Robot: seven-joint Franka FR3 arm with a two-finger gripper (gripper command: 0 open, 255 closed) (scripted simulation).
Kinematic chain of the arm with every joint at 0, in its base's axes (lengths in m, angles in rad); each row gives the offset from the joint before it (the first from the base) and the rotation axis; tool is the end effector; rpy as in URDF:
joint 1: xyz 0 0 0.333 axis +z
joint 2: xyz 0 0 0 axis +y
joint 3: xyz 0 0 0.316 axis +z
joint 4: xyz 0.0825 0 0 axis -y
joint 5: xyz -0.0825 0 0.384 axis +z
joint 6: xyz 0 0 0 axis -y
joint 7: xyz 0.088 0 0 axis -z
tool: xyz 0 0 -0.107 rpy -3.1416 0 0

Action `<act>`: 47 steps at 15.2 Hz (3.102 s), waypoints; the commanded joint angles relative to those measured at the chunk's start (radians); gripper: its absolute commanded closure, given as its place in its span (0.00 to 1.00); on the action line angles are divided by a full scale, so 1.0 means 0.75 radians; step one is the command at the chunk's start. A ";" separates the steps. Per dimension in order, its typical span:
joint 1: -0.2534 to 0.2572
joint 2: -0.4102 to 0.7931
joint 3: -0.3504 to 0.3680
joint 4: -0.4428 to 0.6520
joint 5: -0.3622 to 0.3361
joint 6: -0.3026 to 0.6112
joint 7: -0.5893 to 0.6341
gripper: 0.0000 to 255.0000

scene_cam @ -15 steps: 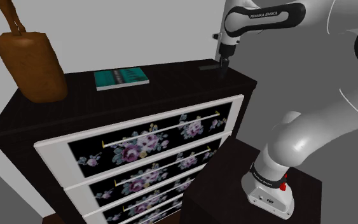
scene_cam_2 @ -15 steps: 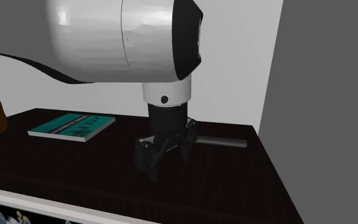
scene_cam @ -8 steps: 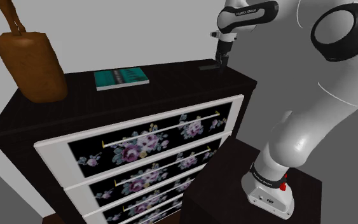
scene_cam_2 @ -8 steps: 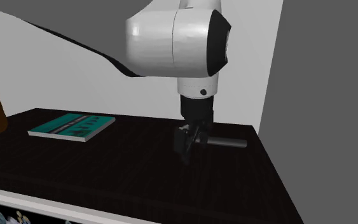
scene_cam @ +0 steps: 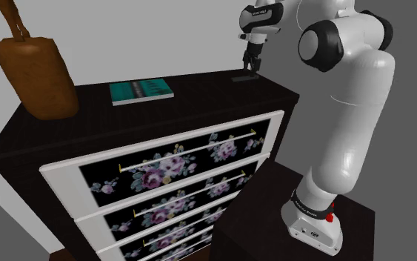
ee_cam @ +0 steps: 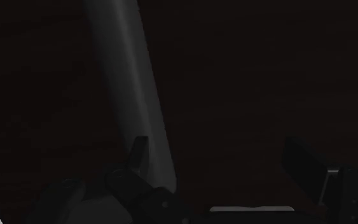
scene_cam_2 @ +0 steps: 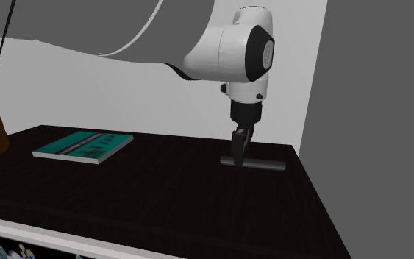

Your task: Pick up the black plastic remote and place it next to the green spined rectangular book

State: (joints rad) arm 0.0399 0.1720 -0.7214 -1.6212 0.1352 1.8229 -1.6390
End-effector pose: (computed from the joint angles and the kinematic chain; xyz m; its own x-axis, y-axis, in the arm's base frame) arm 0.4992 -0.3537 0.5458 0.5893 0.8078 0.0147 0.8050 -0.5886 0.0742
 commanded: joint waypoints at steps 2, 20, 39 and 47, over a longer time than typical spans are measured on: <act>-0.116 0.228 0.020 0.256 0.153 -0.076 -0.197 0.00; -0.157 0.321 0.052 0.245 0.208 0.015 -0.266 1.00; -0.199 0.338 0.048 0.453 0.212 -0.173 -0.252 1.00; -0.257 0.383 0.053 0.659 0.238 -0.333 -0.245 1.00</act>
State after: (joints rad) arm -0.1464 0.4546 -0.6821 -1.1484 0.3109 1.5898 -1.8235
